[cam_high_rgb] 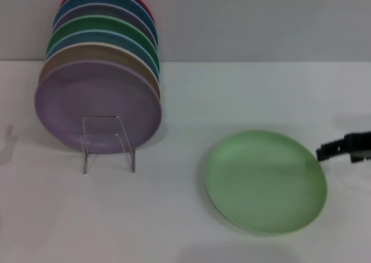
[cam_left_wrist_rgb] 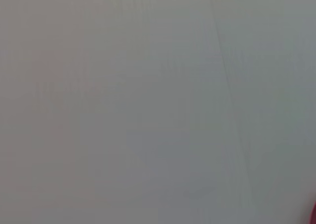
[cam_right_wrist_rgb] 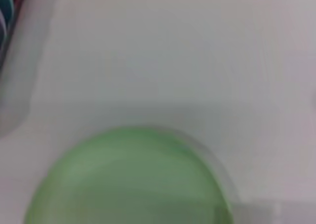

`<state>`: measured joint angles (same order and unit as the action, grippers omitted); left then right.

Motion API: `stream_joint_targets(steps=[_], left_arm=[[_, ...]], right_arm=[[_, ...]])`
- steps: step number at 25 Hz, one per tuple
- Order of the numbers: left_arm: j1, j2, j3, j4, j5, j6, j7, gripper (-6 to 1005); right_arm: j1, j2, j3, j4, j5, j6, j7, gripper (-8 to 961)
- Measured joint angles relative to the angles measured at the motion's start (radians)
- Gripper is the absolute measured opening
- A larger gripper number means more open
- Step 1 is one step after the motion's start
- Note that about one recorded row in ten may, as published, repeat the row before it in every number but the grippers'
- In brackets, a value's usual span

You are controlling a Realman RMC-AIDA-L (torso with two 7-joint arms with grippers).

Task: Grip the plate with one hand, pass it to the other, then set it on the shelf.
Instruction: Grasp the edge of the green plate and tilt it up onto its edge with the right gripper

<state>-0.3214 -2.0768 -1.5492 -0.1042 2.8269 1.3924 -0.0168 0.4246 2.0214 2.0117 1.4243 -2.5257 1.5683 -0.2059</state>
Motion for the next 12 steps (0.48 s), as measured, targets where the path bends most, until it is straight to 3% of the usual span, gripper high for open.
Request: stream_joint_targets(steps=[12], left_arm=[[0.0, 0.0, 0.024, 0.0, 0.0, 0.007, -0.004, 787]], right_arm=[[0.057, 0.007, -0.01, -0.177, -0.007, -0.044, -0.051, 832]])
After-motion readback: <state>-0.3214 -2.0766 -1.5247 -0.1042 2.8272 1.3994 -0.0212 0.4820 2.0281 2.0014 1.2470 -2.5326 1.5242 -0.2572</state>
